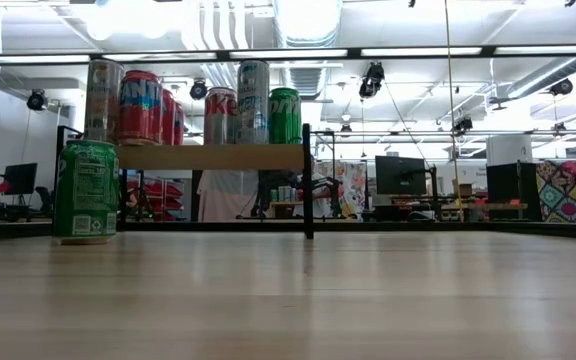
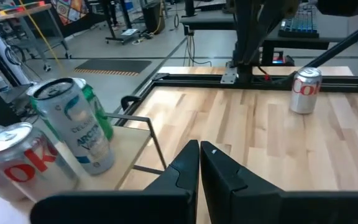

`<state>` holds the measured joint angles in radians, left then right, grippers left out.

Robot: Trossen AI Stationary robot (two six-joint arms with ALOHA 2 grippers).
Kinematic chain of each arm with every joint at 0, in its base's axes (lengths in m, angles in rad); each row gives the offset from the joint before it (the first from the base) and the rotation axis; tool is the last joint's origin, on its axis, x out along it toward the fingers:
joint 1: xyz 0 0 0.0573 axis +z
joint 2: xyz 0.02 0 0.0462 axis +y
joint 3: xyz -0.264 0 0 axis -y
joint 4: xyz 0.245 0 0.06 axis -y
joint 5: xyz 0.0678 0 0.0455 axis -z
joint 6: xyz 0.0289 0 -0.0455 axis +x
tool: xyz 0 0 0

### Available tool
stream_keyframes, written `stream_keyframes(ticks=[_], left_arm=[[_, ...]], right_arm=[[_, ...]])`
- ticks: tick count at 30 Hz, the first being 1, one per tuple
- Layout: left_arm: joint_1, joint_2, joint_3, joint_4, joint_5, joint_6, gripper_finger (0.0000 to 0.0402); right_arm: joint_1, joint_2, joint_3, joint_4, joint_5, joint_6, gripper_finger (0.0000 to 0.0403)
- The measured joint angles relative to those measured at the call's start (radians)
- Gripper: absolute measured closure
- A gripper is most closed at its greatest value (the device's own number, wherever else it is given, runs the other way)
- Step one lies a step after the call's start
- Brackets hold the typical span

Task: Place canned beverage on shelf
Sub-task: Adjust the white and blue soda can on the shelf

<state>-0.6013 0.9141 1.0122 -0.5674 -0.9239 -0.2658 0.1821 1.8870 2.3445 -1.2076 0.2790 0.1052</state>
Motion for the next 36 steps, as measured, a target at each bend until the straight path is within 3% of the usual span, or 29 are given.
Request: stream_keyframes(ticks=[9,12,18,23,27,36], left_arm=[[-0.045,0.088,0.0,0.019,-0.01,-0.073,0.0402],[-0.047,0.115,0.0,0.028,-0.01,-0.073,0.0402],[-0.046,0.144,0.001,0.043,-0.051,-0.056,0.0402],[-0.046,0.139,0.006,0.044,-0.11,-0.021,0.0402],[-0.046,0.13,0.006,0.044,-0.159,-0.001,0.0402],[-0.046,0.112,0.006,0.041,-0.196,0.023,0.0402]], right_arm=[[0.053,0.001,-0.013,-0.119,0.067,0.035,0.0394],[0.027,0.001,-0.027,-0.109,0.088,-0.006,0.0394],[-0.086,-0.003,-0.031,-0.058,0.251,-0.106,0.0394],[-0.246,-0.006,-0.043,0.039,0.189,-0.228,0.0394],[-0.378,-0.006,-0.074,0.174,0.041,-0.313,0.0394],[-0.555,-0.006,-0.11,0.278,-0.123,-0.314,0.0394]])
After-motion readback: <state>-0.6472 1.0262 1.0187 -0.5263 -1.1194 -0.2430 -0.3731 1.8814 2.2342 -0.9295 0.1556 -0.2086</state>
